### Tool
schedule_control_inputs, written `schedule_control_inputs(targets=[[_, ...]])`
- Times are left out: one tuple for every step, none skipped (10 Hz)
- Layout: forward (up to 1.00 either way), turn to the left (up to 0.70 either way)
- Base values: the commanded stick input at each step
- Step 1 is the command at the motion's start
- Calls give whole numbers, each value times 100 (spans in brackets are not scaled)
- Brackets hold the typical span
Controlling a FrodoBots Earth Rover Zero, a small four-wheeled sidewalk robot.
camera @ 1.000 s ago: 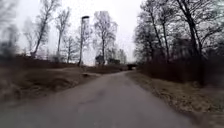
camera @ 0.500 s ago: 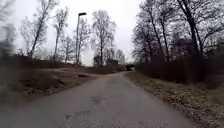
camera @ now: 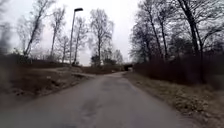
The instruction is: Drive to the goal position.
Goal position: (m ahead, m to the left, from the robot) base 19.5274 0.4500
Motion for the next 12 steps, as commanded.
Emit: schedule_control_inputs(targets=[[100,0],[100,0],[100,0],[100,0],[100,0],[100,0],[100,0],[100,2],[100,40],[100,40],[100,40],[100,40]])
